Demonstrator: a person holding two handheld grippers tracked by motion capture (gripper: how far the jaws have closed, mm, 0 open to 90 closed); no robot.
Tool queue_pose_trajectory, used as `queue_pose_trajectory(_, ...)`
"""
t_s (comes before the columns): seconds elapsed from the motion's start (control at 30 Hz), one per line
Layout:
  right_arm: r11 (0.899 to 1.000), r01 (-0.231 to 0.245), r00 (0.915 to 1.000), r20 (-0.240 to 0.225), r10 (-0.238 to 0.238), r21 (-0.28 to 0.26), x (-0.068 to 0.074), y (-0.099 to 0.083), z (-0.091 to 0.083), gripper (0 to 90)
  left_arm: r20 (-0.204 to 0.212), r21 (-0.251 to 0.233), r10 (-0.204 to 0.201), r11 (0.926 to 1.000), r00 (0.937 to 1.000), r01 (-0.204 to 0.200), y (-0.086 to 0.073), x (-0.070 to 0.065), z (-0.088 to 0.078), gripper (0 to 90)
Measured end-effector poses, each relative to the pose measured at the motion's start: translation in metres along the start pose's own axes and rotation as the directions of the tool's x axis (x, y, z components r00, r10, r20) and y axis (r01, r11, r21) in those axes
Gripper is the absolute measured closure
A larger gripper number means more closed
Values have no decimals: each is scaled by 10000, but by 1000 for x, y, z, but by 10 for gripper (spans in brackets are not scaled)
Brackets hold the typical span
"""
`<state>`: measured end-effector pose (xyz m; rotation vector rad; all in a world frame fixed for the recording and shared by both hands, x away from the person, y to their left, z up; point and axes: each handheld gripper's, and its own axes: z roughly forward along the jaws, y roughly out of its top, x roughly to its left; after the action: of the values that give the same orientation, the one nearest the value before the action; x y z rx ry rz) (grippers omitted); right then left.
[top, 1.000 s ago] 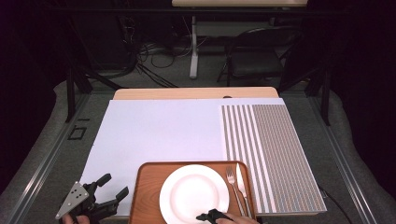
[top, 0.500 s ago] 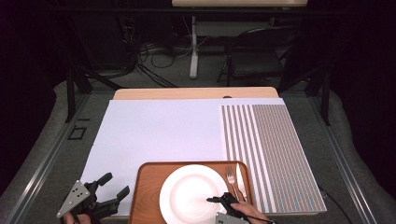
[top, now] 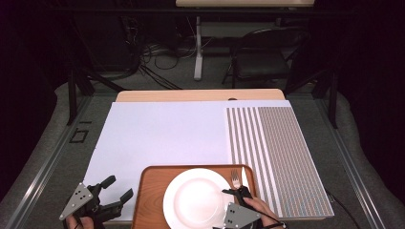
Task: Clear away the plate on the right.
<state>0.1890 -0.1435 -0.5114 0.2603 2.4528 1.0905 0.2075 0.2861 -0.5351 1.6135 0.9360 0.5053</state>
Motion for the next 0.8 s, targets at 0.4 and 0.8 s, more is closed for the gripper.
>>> queue_pose_trajectory(0.4, 9745, -2240, 9605, 1661, 2231, -137, -30, -22, -10, 0, 113, -138, 156, 9998, 9998, -154, 2, 0, -2, 158)
queue_pose_trajectory(0.8, 9158, -3993, 8598, 3295, 3902, -425, -51, -67, -35, 0, -97, -96, 283, 9996, 9996, -284, 2, -1, -6, 158)
